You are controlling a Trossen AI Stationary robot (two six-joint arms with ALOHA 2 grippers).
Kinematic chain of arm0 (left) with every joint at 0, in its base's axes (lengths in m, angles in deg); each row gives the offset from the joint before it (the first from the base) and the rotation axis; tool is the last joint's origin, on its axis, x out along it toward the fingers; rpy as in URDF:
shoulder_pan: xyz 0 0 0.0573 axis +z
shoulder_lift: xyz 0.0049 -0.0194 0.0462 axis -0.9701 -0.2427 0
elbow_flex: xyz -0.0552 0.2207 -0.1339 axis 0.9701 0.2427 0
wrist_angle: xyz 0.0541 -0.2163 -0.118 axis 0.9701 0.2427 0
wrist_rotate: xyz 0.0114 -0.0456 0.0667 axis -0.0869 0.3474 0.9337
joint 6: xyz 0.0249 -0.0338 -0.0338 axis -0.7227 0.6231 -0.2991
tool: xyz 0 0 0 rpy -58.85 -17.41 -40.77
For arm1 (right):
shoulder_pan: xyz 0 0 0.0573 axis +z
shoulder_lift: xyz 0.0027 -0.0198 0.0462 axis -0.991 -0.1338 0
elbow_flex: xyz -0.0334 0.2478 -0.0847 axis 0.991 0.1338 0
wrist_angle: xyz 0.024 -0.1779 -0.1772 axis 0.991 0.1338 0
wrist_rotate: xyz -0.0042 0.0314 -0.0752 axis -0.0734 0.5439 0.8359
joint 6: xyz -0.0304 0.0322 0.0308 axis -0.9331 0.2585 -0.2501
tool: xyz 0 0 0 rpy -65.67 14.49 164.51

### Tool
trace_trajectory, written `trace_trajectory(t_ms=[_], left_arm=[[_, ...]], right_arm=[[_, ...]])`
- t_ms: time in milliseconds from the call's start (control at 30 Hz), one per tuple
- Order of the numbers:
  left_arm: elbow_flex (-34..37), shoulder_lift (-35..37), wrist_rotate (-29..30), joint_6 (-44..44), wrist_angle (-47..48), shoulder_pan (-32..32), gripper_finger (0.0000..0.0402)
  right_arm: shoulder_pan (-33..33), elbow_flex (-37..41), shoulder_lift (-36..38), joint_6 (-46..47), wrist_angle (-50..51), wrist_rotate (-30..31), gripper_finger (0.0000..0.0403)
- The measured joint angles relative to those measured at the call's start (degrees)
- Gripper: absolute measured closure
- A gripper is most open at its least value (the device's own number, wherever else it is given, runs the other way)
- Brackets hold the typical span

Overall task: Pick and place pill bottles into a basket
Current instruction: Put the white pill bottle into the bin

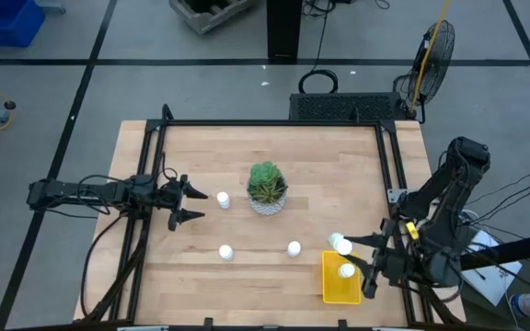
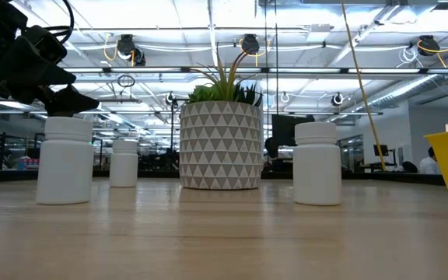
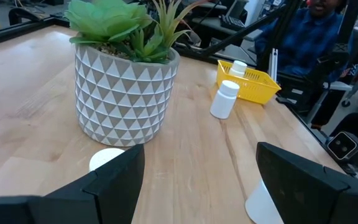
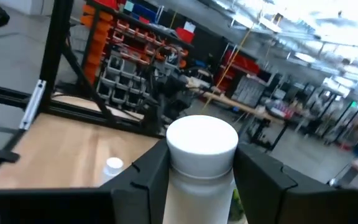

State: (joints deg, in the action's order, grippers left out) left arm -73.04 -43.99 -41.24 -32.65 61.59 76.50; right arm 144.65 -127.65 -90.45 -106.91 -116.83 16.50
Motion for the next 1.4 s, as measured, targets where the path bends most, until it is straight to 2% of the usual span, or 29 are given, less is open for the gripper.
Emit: trace_trajectory(t_ms=[333,1100,1400], left_arm=[[0.0,0.0,0.0,0.1,0.0,0.0,0.0091],[0.0,0.0,0.0,0.1,0.0,0.0,0.0092],[0.0,0.0,0.0,0.0,0.0,0.0,0.0091]], right_arm=[[3.0,0.0,-3.4,22.9,10.6,0.1,0.0263],[9.5,0.1,-16.8,41.3,10.7,0.0,0.0264],[12.2,5.6,-19.5,54.8,9.7,-0.6,0.0264]])
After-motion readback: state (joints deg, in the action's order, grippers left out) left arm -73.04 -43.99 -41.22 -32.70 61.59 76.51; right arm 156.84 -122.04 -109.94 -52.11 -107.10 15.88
